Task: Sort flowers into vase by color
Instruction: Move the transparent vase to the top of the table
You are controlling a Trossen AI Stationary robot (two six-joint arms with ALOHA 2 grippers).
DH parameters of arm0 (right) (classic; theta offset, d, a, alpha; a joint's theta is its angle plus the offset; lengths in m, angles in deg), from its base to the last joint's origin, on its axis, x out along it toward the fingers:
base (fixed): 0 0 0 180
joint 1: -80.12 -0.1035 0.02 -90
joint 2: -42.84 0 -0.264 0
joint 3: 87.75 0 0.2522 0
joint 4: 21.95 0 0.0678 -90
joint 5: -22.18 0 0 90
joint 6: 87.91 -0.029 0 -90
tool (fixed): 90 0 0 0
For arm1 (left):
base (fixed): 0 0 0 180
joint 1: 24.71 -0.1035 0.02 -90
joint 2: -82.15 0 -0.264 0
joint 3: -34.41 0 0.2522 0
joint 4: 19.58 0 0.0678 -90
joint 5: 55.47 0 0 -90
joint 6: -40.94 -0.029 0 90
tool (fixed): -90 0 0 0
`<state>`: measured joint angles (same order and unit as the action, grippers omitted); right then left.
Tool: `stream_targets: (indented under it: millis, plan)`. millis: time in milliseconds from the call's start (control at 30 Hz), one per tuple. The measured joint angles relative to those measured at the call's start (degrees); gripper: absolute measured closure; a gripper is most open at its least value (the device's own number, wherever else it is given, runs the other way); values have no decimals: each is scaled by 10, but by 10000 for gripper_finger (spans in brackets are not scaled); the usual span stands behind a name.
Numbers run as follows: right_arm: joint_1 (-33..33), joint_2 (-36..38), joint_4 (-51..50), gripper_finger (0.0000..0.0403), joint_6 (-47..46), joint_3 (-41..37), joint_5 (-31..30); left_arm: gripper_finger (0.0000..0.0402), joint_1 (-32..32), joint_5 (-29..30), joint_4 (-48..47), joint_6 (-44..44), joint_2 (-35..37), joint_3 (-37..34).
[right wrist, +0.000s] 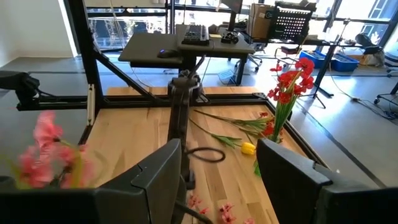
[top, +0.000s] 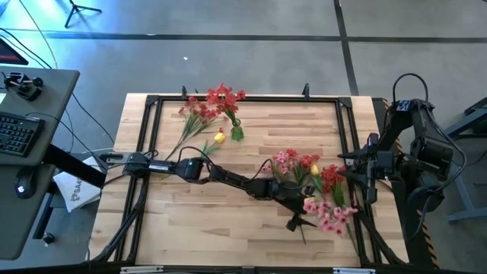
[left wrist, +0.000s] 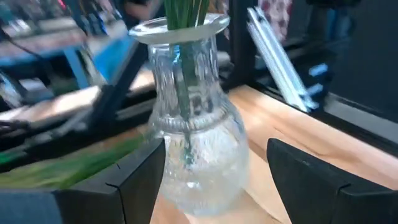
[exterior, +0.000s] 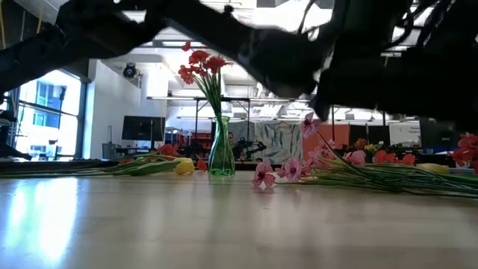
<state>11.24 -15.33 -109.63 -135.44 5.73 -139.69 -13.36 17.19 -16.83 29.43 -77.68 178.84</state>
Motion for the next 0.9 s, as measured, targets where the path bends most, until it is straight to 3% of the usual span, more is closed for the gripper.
stream_targets:
  millis: [167, 367, 500, 600, 733, 900]
  plan:
    - [0, 0, 1, 195, -3, 0, 22, 133, 2, 26, -153, -30, 53, 1]
    - [0, -1, 1, 195, -5, 0, 18, 133, -2, 46, -128, -34, 52, 1]
    - [2, -17, 0, 195, -15, 0, 25, 133, -3, 73, -184, -47, 54, 1]
    - [16, -39, 1, 195, -17, 0, 57, 133, -8, 116, -268, -62, 78, 0]
    - [30, -65, -4, 195, -57, 0, 121, 133, -32, 132, -342, -45, 118, -24]
    - [45, -74, -90, 195, -228, 1, 231, 144, -54, 159, -310, -27, 182, -161]
